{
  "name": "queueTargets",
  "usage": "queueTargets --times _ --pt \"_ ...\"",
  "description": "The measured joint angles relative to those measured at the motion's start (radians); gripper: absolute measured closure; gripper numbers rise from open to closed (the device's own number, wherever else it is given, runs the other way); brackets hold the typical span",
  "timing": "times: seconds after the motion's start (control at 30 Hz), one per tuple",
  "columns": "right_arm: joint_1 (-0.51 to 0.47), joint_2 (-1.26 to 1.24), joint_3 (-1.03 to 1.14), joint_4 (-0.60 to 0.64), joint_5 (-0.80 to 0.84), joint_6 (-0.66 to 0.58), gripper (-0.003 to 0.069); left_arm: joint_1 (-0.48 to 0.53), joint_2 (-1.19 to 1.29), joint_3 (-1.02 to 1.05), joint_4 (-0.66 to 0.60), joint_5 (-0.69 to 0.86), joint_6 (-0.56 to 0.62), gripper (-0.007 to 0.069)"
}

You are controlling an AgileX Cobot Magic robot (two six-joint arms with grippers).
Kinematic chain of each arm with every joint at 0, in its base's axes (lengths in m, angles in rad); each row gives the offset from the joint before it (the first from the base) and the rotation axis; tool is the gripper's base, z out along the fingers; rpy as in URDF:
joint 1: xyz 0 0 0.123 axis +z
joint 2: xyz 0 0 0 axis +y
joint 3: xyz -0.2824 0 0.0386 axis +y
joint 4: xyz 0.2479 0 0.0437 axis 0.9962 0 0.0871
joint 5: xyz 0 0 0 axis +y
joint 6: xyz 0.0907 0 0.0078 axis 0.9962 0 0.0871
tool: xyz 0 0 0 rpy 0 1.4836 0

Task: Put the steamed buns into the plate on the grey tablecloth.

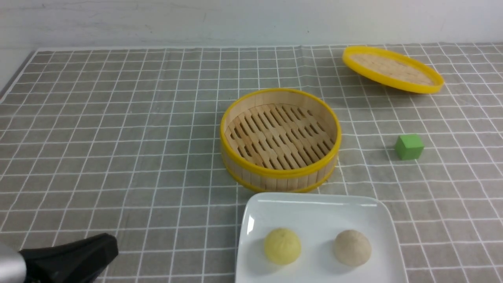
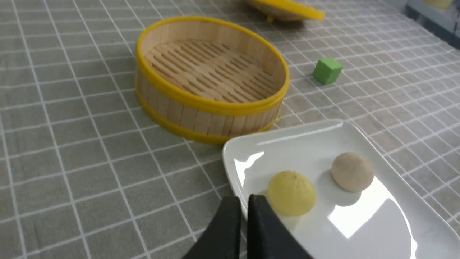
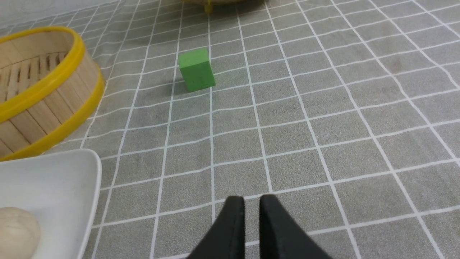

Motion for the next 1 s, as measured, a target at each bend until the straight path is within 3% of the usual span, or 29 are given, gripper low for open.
queueTargets --times 0.13,0.2,0.33,0.47,1.0 --pt "0.0 0.0 0.0 0.0 0.0 0.0 0.0573 0.169 -0.052 0.045 -0.091 -0.04 0.147 0.0561" --pt "0.0 0.0 0.0 0.0 0.0 0.0 0.057 0.313 -0.083 0.088 -0.102 -0.054 0.229 0.0559" --pt "0.0 0.0 0.0 0.0 0.0 0.0 0.0566 0.493 -0.189 0.169 -0.083 -0.055 0.269 0.0554" --pt "0.0 0.0 0.0 0.0 0.0 0.0 0.0561 0.601 -0.288 0.263 -0.051 -0.055 0.274 0.0552" --pt "0.0 0.0 -0.001 0.0 0.001 0.0 0.054 0.623 -0.312 0.326 -0.025 0.043 0.269 0.0535"
